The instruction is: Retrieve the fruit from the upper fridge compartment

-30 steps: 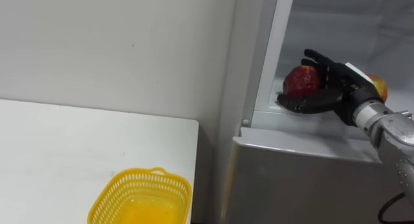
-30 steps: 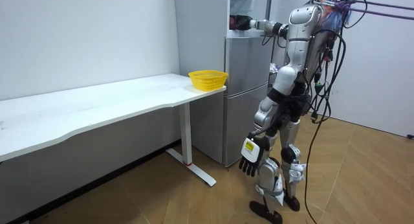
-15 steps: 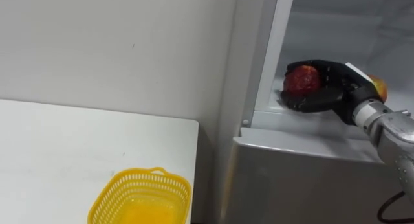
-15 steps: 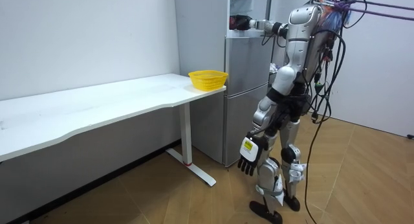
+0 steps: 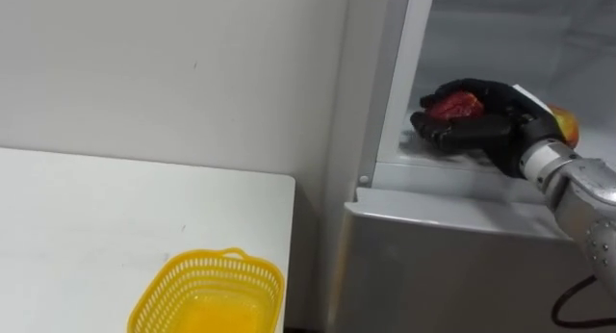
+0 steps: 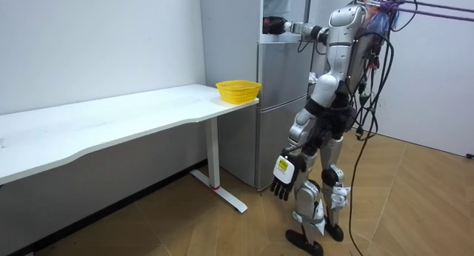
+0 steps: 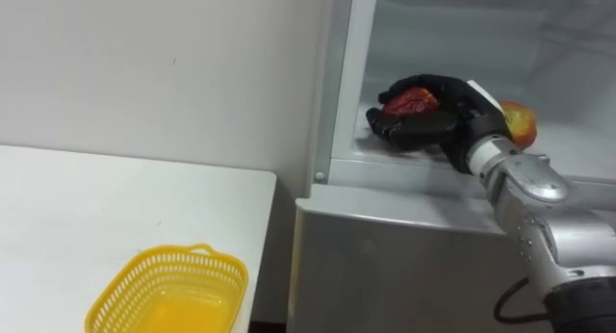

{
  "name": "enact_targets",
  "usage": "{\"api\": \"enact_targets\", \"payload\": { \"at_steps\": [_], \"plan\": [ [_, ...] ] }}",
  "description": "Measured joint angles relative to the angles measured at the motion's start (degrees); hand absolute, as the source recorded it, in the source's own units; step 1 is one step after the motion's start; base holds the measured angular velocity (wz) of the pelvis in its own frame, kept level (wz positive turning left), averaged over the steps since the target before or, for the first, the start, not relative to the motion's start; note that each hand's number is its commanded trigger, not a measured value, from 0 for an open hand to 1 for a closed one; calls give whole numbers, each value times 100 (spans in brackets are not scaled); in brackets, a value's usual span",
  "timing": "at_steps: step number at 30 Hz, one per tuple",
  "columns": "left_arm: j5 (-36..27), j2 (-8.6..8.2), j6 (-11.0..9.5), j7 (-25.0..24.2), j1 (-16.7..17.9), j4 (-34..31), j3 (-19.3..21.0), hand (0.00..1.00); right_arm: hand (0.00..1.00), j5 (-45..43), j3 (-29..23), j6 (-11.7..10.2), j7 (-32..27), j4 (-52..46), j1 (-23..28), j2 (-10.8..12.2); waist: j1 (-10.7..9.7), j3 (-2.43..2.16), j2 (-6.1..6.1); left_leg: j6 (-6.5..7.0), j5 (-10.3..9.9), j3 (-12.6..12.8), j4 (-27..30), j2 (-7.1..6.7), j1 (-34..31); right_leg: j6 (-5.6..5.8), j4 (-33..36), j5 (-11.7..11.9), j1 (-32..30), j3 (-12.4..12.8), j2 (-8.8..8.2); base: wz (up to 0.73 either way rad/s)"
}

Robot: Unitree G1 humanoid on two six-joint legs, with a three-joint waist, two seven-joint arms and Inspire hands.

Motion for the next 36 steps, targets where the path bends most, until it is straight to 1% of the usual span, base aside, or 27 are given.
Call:
{"api": "enact_targets", "payload": {
  "at_steps": [2, 4, 7, 10, 12, 13, 15, 16, 17, 19, 20, 22, 24, 25, 27, 31, 33, 36],
  "plan": [
    [-2, 1, -6, 26, 6, -14, -1, 0, 100, -92, 6, 4, -48, -207, 39, 27, 6, 2, 35, 0, 0, 8, -7, 0, 6, 0, 0, 0, -11, 17, 0, -3],
    [-2, 1, -15, 70, 6, -13, -5, 0, 100, -126, 9, 0, -125, -527, 158, 51, 1, 16, 65, 0, 0, 7, -1, 0, 11, 0, -5, 0, -20, 19, 1, 0],
    [0, -1, -75, 112, 10, -12, -8, 0, 100, -116, 5, -16, -313, -904, 377, 57, 1, 22, 97, -2, 3, 13, 5, -1, 39, 0, -6, 0, -10, 54, -12, 0],
    [-2, -16, -142, 219, 12, -6, -19, 0, 100, -119, -1, -29, -487, -1393, 652, 162, -26, 37, 128, -3, 3, 25, 6, 4, 47, 1, -8, 0, 6, 93, -2, 0],
    [-9, -20, -235, 241, 19, -6, -19, 0, 100, -245, -38, -49, -692, -2026, 1036, 165, -27, 35, 140, -3, 2, 32, -11, 6, 54, 1, -5, 0, -17, 94, -12, -2],
    [-9, -23, -239, 241, 20, -5, -19, 0, 100, -291, -38, -50, -748, -2199, 1142, 166, -25, 38, 144, -3, 2, 46, -13, 9, 52, 1, -5, 0, -27, 98, -14, -10],
    [-26, -32, -264, 245, 73, 3, -38, 0, 100, -481, -19, -58, -836, -2797, 1482, 189, -21, 58, 184, -3, 2, 123, -21, 14, 68, 1, -4, 0, -28, 110, -17, -12],
    [-51, -31, -274, 253, 88, 5, -50, 0, 100, -549, -8, -58, -846, -2918, 1556, 204, -25, 64, 196, -3, 2, 138, -26, 14, 71, 1, -5, 0, -26, 115, -14, -9],
    [-75, -31, -303, 261, 111, 11, -94, 0, 100, -679, -4, -59, -891, -3090, 1671, 256, -37, 81, 222, -2, 1, 150, -30, 14, 67, 1, -4, 0, -24, 126, 2, -8],
    [-74, -51, -338, 260, 126, 15, -123, 0, 100, -940, -23, -58, -1062, -3362, 1794, 358, -56, 95, 267, 0, 0, 155, -30, 13, 53, 1, -4, 0, -52, 168, 3, -5],
    [-73, -67, -357, 261, 150, 20, -124, 0, 100, -1073, -25, -59, -1133, -3531, 1886, 436, -67, 96, 288, 1, 0, 154, -37, 13, 44, 1, -3, 0, -63, 176, 3, 0],
    [-101, -100, -359, 272, 186, 31, -123, 0, 100, -1299, -25, -59, -1236, -3749, 2060, 548, -81, 79, 303, 0, 0, 156, -72, 13, 40, 1, 2, 0, -62, 171, 4, 0],
    [-218, -200, -381, 334, 266, 29, -125, 0, 100, -1527, -23, -60, -1334, -4074, 2332, 711, -100, 56, 326, 0, 0, 168, -83, 11, 53, 1, 2, 0, -63, 177, 2, 0],
    [-241, -225, -397, 336, 281, 29, -125, 0, 100, -1559, -23, -60, -1341, -4137, 2384, 730, -100, 55, 329, 0, 0, 169, -84, 10, 53, 1, 2, 0, -64, 177, 1, 0],
    [-244, -260, -492, 336, 356, 30, -149, 0, 100, -1657, -24, -60, -1405, -4333, 2511, 820, -146, 52, 326, 0, 0, 171, -82, 12, 53, 1, 2, 0, -69, 170, 3, 0],
    [-239, -268, -578, 335, 455, 57, -192, 0, 100, -1929, -24, -80, -1570, -4719, 2612, 865, -192, 52, 324, 0, 1, 182, -35, 13, 59, 1, 4, 0, -78, 193, 2, 0],
    [-238, -276, -640, 321, 445, 151, -242, 0, 100, -2268, -22, -195, -1618, -4893, 2750, 917, -194, 56, 320, 0, 0, 182, -37, 12, 93, 1, 3, 0, -48, 189, -7, 0],
    [-238, -275, -684, 310, 377, 272, -245, 0, 100, -2708, -17, -287, -1644, -5026, 2959, 954, -191, 75, 294, 0, -2, 171, -50, 14, 123, 1, 5, 0, -31, 202, -7, 0]
  ]
}}
